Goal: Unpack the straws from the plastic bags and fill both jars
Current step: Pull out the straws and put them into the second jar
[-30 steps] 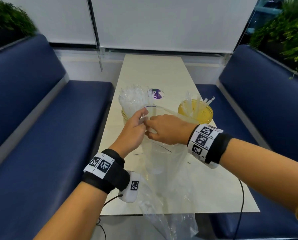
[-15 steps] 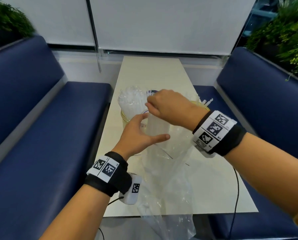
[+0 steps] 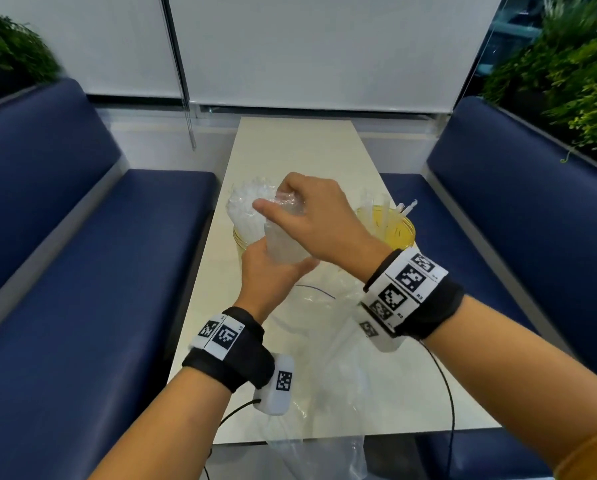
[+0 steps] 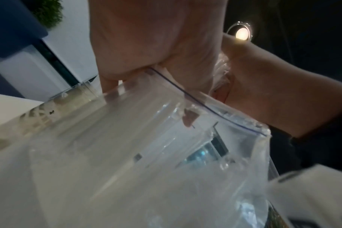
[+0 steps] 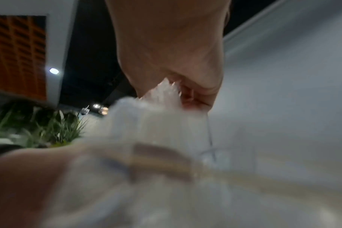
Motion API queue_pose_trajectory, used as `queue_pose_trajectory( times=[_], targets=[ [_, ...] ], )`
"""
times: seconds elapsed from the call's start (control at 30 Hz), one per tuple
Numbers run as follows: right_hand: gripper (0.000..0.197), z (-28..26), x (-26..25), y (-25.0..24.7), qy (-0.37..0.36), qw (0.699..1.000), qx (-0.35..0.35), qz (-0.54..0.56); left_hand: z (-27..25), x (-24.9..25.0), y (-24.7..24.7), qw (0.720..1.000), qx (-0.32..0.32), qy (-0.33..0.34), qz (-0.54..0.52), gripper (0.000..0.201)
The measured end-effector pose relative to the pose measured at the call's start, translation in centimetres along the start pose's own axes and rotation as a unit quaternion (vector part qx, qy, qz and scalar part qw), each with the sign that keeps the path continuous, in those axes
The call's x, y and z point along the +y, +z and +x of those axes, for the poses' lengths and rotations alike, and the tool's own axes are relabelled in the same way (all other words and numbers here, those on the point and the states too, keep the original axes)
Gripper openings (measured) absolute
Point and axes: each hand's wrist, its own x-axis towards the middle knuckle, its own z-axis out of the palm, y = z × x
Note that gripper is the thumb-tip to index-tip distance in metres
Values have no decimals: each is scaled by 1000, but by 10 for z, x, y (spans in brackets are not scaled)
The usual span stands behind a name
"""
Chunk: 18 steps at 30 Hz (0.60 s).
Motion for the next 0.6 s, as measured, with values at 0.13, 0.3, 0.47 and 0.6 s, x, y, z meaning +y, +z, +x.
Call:
queue_pose_trajectory(
  times=[0.13,0.3,0.47,0.6],
  targets=[
    [69,-14,-2,16,146,965,5,216,-2,6,2,998,15,59,23,44],
    [76,-19,4,37,165,953,9,254,3,1,4,997,33,70,27,42],
    [50,-12,0,43,147,954,74,250,10,-4,-1,997,-18,54,57,35],
    [32,3,-10,30,124,949,135,255,9,-8,0,999,-28,12,34,41]
  ],
)
